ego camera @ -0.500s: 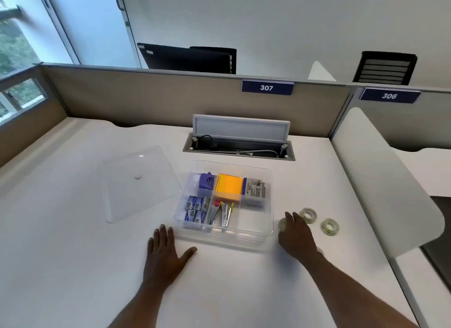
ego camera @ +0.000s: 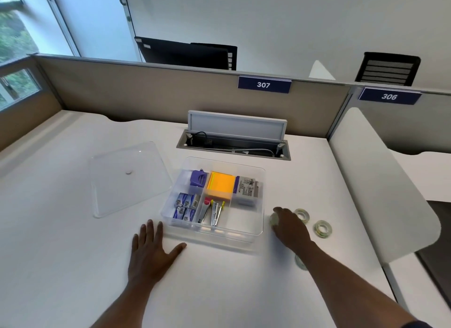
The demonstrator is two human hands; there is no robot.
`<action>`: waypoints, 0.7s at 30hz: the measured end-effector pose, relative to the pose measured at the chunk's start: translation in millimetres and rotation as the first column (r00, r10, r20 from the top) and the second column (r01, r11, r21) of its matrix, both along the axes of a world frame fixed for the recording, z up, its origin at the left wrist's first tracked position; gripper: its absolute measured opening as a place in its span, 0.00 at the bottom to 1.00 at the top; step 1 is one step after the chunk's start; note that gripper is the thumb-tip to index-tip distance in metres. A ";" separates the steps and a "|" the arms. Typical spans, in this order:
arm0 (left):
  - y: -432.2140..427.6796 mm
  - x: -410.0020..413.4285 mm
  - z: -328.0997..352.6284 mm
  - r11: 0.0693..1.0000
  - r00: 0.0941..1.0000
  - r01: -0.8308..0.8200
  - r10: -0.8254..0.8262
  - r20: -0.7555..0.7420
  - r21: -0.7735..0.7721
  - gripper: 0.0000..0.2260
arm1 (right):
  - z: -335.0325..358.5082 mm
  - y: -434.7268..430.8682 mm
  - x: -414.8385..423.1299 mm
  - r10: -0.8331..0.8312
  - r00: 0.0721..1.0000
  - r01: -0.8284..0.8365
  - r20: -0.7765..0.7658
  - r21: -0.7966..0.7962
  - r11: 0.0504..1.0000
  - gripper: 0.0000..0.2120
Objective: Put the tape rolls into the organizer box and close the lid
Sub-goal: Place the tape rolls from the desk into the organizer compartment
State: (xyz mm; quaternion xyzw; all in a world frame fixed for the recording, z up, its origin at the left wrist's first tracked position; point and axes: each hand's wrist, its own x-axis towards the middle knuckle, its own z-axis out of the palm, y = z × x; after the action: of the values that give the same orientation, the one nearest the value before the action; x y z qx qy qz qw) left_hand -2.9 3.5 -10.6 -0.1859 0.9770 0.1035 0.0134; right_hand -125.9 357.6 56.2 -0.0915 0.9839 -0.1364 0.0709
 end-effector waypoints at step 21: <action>0.1 -1.3 -2.1 1.000 0.999 -0.020 0.021 -0.043 0.016 0.48 | 8.1 -84.2 -24.4 0.327 0.945 -0.327 -0.005 0.010 0.945 0.16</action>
State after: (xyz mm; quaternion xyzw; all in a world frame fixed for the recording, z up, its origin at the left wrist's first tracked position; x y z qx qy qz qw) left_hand -4.2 3.6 -12.7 -0.1935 0.9743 0.1153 -0.0075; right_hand -150.3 273.4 64.3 -0.2534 0.9560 -0.1180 0.0896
